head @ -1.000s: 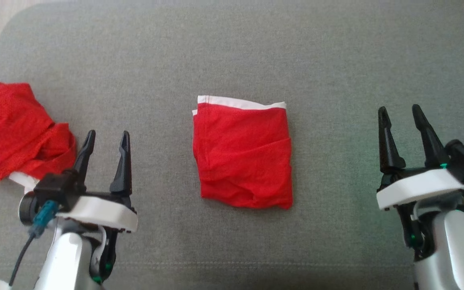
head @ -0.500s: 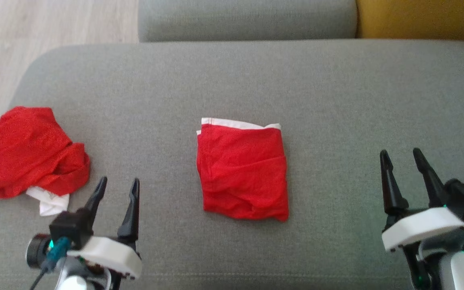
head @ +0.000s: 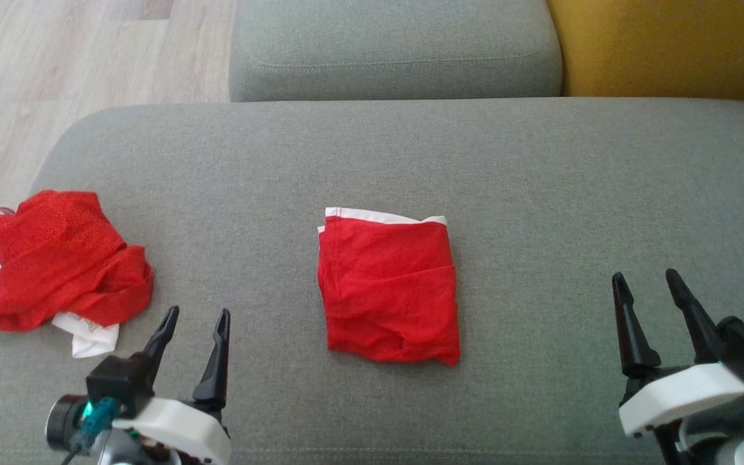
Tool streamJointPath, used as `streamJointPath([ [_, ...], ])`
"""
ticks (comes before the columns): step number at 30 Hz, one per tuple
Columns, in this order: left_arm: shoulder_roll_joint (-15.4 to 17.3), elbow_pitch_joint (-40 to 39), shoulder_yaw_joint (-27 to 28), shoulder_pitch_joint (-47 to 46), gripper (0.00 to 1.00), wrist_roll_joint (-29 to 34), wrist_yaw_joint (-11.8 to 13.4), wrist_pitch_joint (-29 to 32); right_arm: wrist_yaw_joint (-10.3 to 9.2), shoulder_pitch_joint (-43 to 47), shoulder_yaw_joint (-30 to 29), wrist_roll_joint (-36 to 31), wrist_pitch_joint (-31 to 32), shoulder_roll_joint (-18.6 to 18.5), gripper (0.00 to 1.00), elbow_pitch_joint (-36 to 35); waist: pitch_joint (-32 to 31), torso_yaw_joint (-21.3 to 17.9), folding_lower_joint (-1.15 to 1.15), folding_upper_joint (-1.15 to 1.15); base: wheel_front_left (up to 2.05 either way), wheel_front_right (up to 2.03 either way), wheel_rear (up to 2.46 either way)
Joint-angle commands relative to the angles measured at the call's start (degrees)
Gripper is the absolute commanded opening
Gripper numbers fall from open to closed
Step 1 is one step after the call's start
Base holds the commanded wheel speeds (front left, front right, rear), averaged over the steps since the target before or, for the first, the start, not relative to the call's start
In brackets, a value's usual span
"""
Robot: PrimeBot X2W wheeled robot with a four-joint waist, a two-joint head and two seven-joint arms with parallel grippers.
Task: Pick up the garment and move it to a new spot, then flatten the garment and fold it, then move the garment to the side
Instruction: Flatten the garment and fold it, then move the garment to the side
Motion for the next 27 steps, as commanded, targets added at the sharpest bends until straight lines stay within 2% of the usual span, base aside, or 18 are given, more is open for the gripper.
streamJointPath([
  [1, 0.97, -2.26, 2.17, -2.21, 1.00, -0.52, 0.38, 0.06, -0.04, -1.34, 1.40, 0.10, 0.02, -0.36, 1.00, -2.45, 0.04, -0.05, 0.00, 0.00, 0.00, 0.00, 0.00],
  [27, 1.46, -2.22, 1.85, -3.44, 1.00, -1.58, 1.38, -0.55, -0.04, -1.97, 1.73, 1.31, -0.42, -0.36, 1.00, -1.32, 0.81, 0.13, 0.00, 0.00, 0.00, 0.00, 0.00],
])
